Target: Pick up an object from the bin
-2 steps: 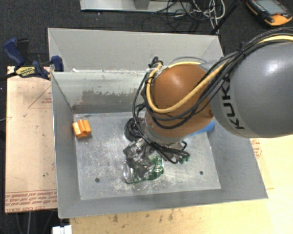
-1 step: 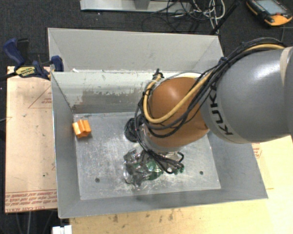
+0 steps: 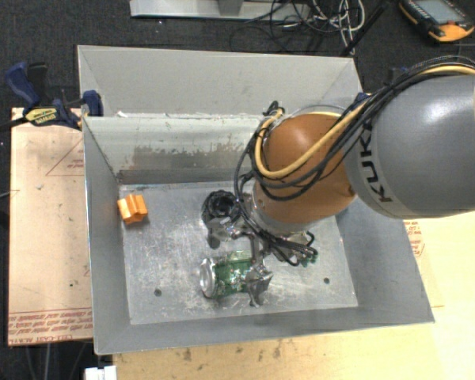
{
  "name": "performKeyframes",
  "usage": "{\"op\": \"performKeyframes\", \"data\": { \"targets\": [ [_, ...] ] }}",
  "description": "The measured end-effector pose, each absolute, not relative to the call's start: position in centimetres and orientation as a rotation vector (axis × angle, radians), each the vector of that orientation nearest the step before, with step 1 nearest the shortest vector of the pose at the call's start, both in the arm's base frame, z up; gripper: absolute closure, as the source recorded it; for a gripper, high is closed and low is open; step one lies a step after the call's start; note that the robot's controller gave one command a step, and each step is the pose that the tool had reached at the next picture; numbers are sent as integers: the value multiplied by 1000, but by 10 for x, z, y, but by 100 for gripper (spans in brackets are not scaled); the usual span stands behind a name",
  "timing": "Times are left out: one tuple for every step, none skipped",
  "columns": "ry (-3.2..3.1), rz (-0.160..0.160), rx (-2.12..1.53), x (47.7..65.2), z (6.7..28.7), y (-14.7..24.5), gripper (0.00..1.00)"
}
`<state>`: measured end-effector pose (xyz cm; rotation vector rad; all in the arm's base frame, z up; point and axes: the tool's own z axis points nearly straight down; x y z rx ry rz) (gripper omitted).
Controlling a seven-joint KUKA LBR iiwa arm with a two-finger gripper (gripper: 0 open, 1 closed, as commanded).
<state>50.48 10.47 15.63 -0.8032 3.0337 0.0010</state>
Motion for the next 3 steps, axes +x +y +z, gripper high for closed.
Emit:
{"op": "performKeyframes", "data": {
  "targets": [
    [3035, 2, -805, 504, 156, 106, 0],
    [2728, 6, -1563, 526, 76, 108, 100],
    [2728, 7, -1563, 526, 76, 108, 100]
  ]
}}
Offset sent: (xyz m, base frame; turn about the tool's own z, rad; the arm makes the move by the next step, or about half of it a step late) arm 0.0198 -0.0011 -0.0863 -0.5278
